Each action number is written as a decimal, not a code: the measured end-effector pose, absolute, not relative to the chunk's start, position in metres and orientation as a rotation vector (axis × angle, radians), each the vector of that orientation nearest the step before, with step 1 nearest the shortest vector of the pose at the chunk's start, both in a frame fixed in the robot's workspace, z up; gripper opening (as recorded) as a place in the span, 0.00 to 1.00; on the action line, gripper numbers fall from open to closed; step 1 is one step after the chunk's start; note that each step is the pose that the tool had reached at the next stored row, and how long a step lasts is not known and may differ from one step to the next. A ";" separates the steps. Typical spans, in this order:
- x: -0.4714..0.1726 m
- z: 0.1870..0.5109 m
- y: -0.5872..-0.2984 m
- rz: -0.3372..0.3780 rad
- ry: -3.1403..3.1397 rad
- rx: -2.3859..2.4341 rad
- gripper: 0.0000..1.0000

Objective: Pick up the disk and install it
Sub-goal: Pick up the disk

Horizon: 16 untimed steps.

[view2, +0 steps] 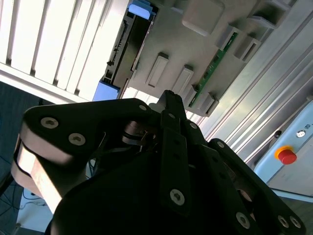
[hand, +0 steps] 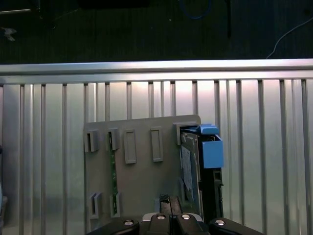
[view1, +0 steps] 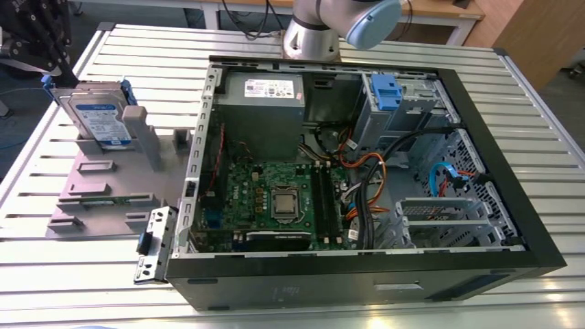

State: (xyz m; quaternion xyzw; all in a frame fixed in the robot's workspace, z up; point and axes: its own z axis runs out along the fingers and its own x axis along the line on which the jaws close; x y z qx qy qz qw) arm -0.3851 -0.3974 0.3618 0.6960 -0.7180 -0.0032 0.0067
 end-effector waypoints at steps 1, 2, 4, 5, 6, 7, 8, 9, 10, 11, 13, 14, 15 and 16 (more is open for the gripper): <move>-0.385 0.362 -0.397 -0.010 -2.245 2.178 0.11; -0.385 0.362 -0.397 -0.010 -2.245 2.179 0.11; -0.385 0.362 -0.397 -0.010 -2.244 2.180 0.11; -0.385 0.362 -0.397 -0.010 -2.243 2.180 0.11; -0.385 0.362 -0.397 -0.010 -2.243 2.181 0.11; -0.385 0.362 -0.397 -0.010 -2.242 2.182 0.11; -0.385 0.362 -0.397 -0.010 -2.241 2.182 0.11; -0.385 0.362 -0.397 -0.010 -2.241 2.183 0.11; -0.385 0.362 -0.397 -0.010 -2.240 2.183 0.11; -0.385 0.362 -0.397 -0.010 -2.240 2.184 0.11; -0.385 0.362 -0.397 -0.010 -2.239 2.185 0.11; -0.385 0.362 -0.397 -0.010 -2.238 2.186 0.11; -0.385 0.362 -0.397 -0.010 -2.237 2.186 0.11; -0.385 0.362 -0.397 -0.010 -2.237 2.187 0.11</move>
